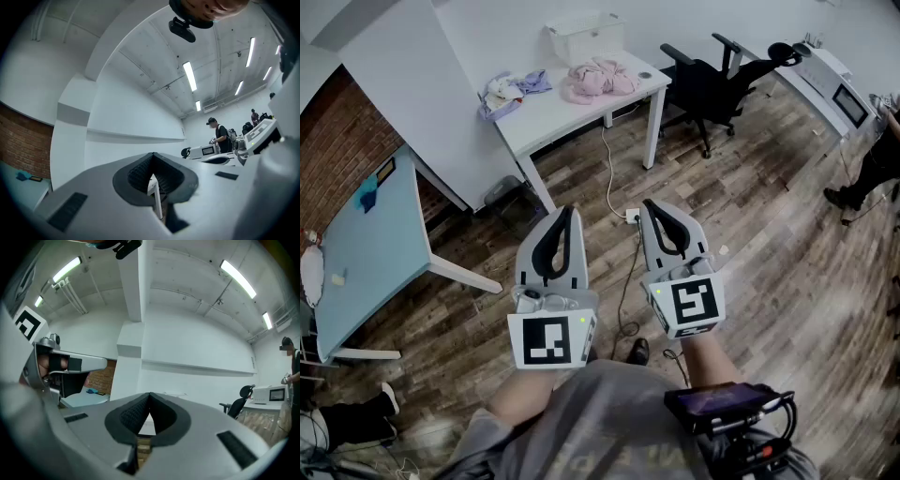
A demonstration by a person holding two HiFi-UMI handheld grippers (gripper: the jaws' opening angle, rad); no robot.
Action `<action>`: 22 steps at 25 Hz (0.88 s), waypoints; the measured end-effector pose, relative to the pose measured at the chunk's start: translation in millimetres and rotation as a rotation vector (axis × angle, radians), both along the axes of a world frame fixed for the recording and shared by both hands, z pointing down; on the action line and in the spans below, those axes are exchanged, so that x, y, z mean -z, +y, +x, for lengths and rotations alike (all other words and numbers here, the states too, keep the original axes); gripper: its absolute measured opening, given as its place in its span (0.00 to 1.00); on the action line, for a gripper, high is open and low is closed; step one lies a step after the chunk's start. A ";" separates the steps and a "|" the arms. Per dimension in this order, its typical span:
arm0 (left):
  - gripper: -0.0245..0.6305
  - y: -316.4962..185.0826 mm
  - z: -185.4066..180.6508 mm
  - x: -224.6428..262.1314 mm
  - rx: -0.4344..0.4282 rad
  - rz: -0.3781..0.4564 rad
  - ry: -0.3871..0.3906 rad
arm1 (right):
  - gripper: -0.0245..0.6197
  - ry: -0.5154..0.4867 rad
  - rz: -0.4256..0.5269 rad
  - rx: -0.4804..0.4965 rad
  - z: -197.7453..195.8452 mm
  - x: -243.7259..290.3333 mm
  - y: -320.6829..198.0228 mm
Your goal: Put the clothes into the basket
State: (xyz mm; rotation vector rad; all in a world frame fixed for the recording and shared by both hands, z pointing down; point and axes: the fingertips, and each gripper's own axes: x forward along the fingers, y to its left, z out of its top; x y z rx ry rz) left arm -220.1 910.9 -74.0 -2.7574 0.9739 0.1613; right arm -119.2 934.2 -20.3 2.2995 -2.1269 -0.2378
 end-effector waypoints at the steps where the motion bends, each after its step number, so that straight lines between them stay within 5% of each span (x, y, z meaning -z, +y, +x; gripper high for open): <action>1: 0.05 2.9 5.1 -1.2 0.000 -0.001 0.001 | 0.05 0.000 -0.003 0.002 4.4 -2.1 2.5; 12: 0.05 31.7 45.1 -22.9 0.019 -0.032 -0.012 | 0.05 -0.058 -0.029 0.059 48.2 -26.8 25.4; 22: 0.05 -15.0 46.6 -47.0 0.058 -0.079 -0.042 | 0.05 -0.098 -0.058 0.028 78.5 -46.3 -12.3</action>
